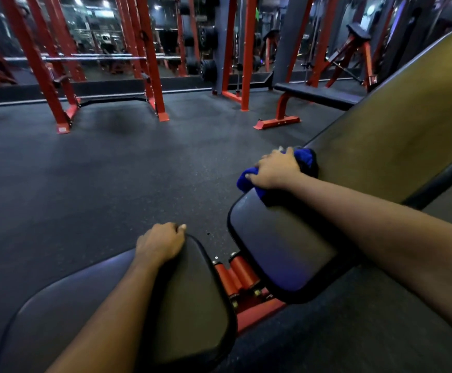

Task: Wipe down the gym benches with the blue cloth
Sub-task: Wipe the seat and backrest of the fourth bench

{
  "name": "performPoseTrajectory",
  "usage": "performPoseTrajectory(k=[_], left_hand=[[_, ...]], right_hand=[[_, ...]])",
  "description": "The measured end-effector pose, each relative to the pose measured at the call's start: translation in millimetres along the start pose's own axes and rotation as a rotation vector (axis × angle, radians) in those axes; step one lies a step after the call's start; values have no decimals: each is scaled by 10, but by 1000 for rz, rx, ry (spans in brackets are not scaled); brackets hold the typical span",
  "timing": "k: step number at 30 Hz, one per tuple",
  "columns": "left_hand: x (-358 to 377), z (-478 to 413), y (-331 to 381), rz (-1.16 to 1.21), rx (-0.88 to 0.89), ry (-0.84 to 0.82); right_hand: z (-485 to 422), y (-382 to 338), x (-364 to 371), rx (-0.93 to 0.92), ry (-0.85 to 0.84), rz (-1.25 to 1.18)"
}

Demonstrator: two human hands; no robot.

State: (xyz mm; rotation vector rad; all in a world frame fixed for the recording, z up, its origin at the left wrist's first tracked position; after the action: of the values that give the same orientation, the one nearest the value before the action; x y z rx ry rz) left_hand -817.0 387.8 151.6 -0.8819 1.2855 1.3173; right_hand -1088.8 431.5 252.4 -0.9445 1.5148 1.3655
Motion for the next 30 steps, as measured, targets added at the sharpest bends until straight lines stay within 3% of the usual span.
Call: performPoseTrajectory(k=[3, 8, 15, 21, 25, 30], left_hand=[[18, -43, -113, -79, -32, 18], [58, -45, -106, -61, -13, 83], [69, -41, -116, -53, 7, 111], [73, -46, -131, -23, 3, 110], [72, -47, -148, 0, 23, 114], [95, -49, -169, 1, 45, 130]], right_hand=[[-6, -228, 21, 88, -60, 62], [25, -935, 189, -166, -105, 124], [562, -1295, 422, -451, -131, 237], [284, -1350, 312, -219, -154, 171], [508, -1466, 397, -298, -122, 228], [1113, -1468, 487, -337, -98, 128]])
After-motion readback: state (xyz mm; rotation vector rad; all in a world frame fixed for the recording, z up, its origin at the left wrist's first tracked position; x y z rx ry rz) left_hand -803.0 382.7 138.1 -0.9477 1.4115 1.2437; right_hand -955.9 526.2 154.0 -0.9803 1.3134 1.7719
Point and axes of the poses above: each hand's wrist, its own z-axis away from the middle knuckle, its own x-axis out of the palm, y = z × x, the point moved 2 cm from there along -z, towards the middle knuckle, and after that the axes turned 14 degrees about -x, right-handed, at the moved point
